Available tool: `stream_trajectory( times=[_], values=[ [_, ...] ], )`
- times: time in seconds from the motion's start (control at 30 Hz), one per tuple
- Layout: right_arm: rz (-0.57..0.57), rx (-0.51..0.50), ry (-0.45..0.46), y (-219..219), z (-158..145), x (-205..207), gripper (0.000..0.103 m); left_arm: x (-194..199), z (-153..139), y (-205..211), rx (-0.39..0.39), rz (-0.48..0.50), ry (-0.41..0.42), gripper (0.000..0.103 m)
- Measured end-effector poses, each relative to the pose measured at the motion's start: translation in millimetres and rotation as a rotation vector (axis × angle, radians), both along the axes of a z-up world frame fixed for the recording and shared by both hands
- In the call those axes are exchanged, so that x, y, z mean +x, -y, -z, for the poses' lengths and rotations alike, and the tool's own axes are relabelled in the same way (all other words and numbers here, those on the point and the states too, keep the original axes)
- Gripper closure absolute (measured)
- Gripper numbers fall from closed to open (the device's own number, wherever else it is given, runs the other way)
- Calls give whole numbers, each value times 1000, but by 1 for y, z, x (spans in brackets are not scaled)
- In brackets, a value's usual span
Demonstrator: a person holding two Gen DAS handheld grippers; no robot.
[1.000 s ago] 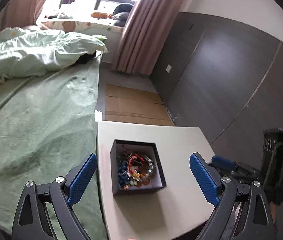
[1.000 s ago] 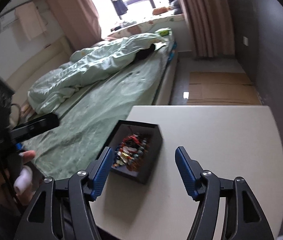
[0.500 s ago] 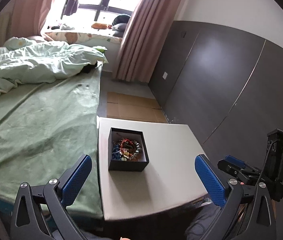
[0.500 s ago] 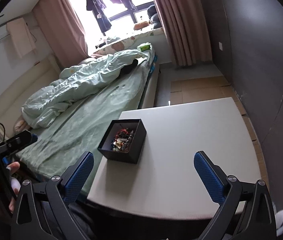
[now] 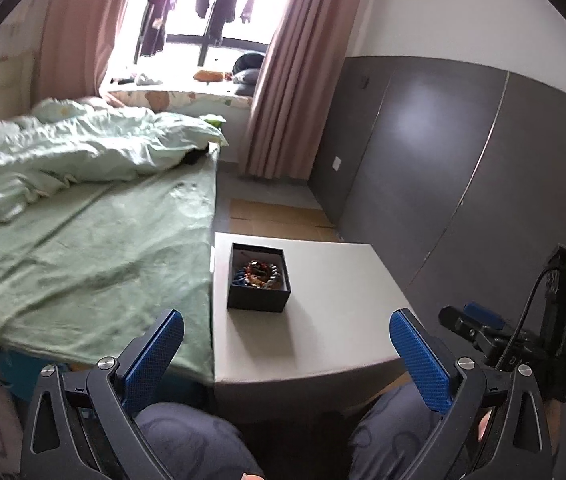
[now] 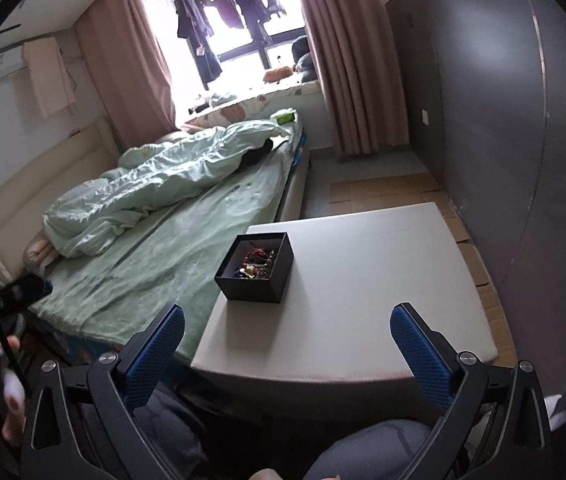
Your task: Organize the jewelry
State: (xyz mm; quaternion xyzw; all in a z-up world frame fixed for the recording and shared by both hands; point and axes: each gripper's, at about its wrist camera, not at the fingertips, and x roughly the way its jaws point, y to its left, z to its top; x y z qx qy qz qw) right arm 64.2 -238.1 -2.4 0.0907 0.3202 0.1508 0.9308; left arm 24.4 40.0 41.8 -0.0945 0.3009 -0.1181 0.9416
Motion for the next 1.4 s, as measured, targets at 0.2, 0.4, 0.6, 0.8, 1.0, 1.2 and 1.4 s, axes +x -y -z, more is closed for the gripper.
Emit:
stream_trajectory(
  times=[0.2, 0.4, 0.6, 0.8, 1.0, 1.2, 1.4],
  values=[
    [-31, -15, 26, -1, -7, -31, 0, -33, -10, 10, 43, -5, 32, 0],
    [-48, -31, 5, 6, 0, -49, 0, -62, -5, 9, 72, -26, 49, 0],
    [-24, -28, 13, 16, -1, -64, 0, -75, 0, -2, 69, -58, 63, 0],
    [-38, -21, 40, 14, -9, -76, 0, -83, -2, -4, 75, -59, 77, 0],
    [-64, -24, 64, 5, -15, -83, 0, -89, -5, -4, 78, -59, 91, 0],
    [-79, -32, 68, -3, -15, -86, 0, -92, -7, -9, 77, -69, 95, 0],
    [-88, -36, 69, -6, -16, -86, 0, -95, -7, -13, 71, -79, 99, 0]
  ],
)
